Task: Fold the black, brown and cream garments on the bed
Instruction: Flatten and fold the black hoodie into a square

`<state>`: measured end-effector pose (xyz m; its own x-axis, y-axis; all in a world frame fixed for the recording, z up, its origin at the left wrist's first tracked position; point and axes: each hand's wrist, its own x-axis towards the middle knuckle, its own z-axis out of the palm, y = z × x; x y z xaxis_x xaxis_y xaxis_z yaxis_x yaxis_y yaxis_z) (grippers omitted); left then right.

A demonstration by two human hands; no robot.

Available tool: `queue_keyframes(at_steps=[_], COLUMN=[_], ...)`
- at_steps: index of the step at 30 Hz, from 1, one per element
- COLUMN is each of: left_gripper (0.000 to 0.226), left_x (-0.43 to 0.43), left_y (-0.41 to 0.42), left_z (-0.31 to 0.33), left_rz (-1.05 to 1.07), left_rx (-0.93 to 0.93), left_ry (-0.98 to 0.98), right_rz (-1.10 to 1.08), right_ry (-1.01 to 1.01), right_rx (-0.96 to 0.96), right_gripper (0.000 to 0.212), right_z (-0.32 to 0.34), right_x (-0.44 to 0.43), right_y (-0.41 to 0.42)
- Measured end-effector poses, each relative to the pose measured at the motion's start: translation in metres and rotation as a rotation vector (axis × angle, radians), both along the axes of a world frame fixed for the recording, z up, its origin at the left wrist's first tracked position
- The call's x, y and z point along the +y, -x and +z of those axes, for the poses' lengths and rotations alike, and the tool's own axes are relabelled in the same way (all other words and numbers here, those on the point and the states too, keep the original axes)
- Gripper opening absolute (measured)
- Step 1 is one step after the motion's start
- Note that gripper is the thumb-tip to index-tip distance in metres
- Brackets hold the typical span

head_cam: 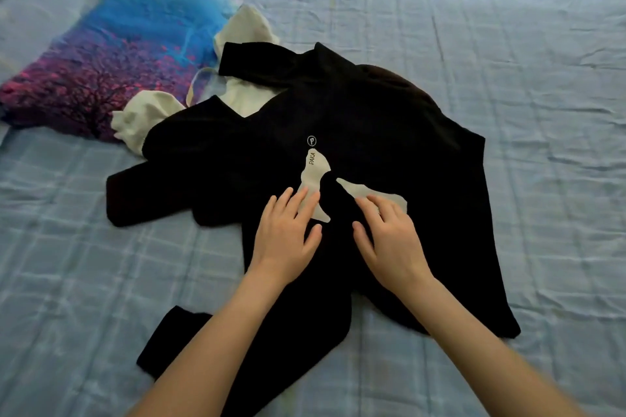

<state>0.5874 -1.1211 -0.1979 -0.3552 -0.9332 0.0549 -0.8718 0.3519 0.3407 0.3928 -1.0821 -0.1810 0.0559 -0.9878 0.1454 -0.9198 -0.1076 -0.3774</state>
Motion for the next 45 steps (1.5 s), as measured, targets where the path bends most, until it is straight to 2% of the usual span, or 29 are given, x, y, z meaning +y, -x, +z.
queue_keyframes(at_steps=[3,8,14,19,25,28,32,37,39,43,45], left_gripper=[0.063,0.062,0.057,0.057,0.055,0.051,0.048,0.049,0.047,0.058,0.057], left_x=[-0.018,-0.005,0.002,0.002,0.006,0.013,0.032,0.070,0.089,0.121,0.125], left_y=[0.007,0.008,0.001,-0.001,0.005,0.018,0.060,0.132,0.160,0.201,0.207], left_z=[-0.062,-0.156,-0.209,-0.221,-0.199,-0.176,-0.148,-0.153,-0.168,-0.200,-0.209], left_rz=[-0.005,-0.032,-0.033,-0.037,-0.012,0.009,-0.155,-0.194,-0.165,-0.103,-0.057], left_rx=[-0.139,-0.268,-0.246,-0.204,-0.254,-0.172,-0.015,0.124,0.097,-0.211,-0.232], left_ry=[-0.035,-0.160,-0.110,-0.034,-0.106,-0.138,-0.038,-0.042,-0.076,-0.100,-0.081], right_rz=[0.012,0.065,0.029,0.023,0.103,0.078,-0.022,-0.116,-0.138,-0.104,-0.146], right_ry=[-0.063,-0.265,-0.297,-0.247,-0.309,-0.280,-0.265,-0.286,-0.299,-0.312,-0.327], right_rx=[0.008,0.157,0.155,0.152,0.152,0.191,0.232,0.286,0.300,0.355,0.341], right_gripper=[0.052,0.058,0.059,0.057,0.055,0.053,0.051,0.050,0.051,0.056,0.054], right_z=[-0.062,-0.158,-0.217,-0.227,-0.202,-0.175,-0.151,-0.158,-0.169,-0.191,-0.197], right_x=[-0.022,-0.025,-0.009,-0.010,-0.011,-0.005,0.009,0.024,0.030,0.042,0.046], right_y=[-0.003,-0.001,0.000,0.002,0.013,0.046,0.111,0.192,0.219,0.252,0.259])
